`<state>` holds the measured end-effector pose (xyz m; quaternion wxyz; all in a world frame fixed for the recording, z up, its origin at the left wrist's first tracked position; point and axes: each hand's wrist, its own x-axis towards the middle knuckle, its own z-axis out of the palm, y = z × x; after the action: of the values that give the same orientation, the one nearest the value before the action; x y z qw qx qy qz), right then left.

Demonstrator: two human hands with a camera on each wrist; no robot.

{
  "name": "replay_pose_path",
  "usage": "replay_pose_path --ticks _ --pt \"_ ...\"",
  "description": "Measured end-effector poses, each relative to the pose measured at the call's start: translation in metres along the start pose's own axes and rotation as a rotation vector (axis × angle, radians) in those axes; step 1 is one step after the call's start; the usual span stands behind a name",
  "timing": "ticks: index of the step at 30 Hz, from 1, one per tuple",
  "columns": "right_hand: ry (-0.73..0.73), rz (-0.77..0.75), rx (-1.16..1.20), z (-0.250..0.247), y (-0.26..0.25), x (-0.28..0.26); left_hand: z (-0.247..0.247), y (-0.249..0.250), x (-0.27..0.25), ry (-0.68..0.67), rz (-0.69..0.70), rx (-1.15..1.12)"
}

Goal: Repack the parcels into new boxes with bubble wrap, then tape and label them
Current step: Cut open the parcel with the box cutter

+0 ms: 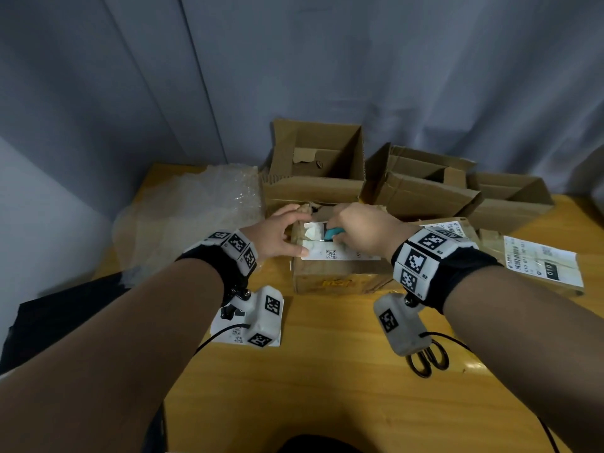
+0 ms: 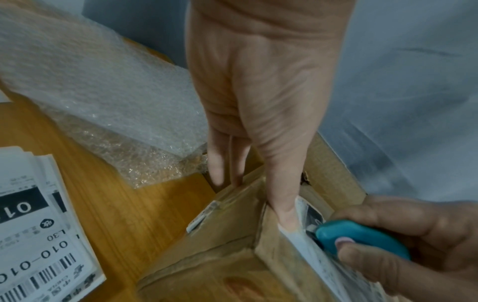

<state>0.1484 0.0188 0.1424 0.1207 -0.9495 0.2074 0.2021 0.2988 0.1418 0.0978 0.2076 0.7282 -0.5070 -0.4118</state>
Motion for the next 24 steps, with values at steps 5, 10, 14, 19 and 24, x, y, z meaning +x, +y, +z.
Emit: replay_pose_path --ticks 5,10,14,19,24 --pt "0.028 0.011 -0.055 0.007 0.006 -0.006 -0.002 0.014 0.0 0.002 -0.049 0.243" --pt "0.063 -0.011 0.0 0.006 0.006 -0.007 0.005 0.046 0.005 -0.021 -0.027 0.552" --pt "0.066 -0.028 0.04 0.008 0.011 -0.008 0.013 0.051 0.011 -0.052 -0.084 0.539" --pt "0.04 -0.088 0.066 0.002 0.025 -0.011 0.015 0.049 0.01 -0.045 -0.1 0.554" --pt "0.027 -0.086 -0.006 0.001 0.038 -0.019 0.018 0.048 0.01 -0.057 -0.127 0.542"
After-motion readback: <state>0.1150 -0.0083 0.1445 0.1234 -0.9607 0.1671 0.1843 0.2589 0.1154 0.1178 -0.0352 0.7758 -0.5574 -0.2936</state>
